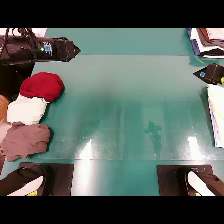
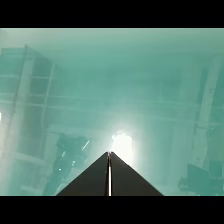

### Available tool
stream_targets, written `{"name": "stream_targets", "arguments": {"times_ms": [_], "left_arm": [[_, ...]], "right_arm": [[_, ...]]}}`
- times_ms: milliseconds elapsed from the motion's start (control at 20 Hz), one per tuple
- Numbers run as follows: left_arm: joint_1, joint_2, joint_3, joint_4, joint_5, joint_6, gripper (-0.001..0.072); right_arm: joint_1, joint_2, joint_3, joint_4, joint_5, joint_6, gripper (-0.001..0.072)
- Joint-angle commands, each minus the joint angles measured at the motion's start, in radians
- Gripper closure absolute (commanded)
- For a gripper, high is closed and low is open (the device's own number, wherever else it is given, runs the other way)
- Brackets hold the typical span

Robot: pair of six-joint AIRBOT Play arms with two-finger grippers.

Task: Fold the shirts.

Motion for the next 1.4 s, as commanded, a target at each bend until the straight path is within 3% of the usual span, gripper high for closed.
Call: {"name": "stream_targets", "arguments": {"times_ms": [0, 600, 650, 700, 750, 900, 1150, 1350], "left_arm": [[0.001, 0.000, 0.000, 0.000, 0.000, 0.000, 0.0680], [0.001, 0.000, 0.000, 0.019, 0.039, 0.023, 0.0679], [0.001, 0.000, 0.000, 0.080, 0.055, 0.043, 0.0596], [0.001, -0.001, -0.001, 0.188, 0.053, 0.043, 0.0264], [0.004, -0.008, -0.002, 0.318, 0.037, 0.013, 0.0210], [0.064, -0.061, -0.042, 0.647, -0.066, -0.113, 0.0206], [0.268, -0.183, -0.256, 0.651, -0.024, -0.154, 0.0206], [0.338, -0.305, -0.303, 0.650, 0.006, -0.158, 0.0207]], "right_arm": [[0.007, 0.001, 0.000, -0.001, -0.001, -0.001, 0.0693], [0.007, 0.001, 0.000, -0.002, -0.002, -0.001, 0.0693], [0.007, 0.001, 0.000, -0.002, -0.002, -0.001, 0.0693], [0.007, 0.001, 0.000, -0.002, -0.003, -0.001, 0.0693], [0.007, 0.001, 0.000, -0.002, -0.006, -0.001, 0.0693], [0.007, 0.001, 0.000, -0.002, -0.026, -0.001, 0.0693], [0.007, 0.000, -0.001, -0.002, -0.048, -0.001, 0.0693], [0.007, 0.001, -0.001, -0.002, -0.046, -0.001, 0.0693]]}}
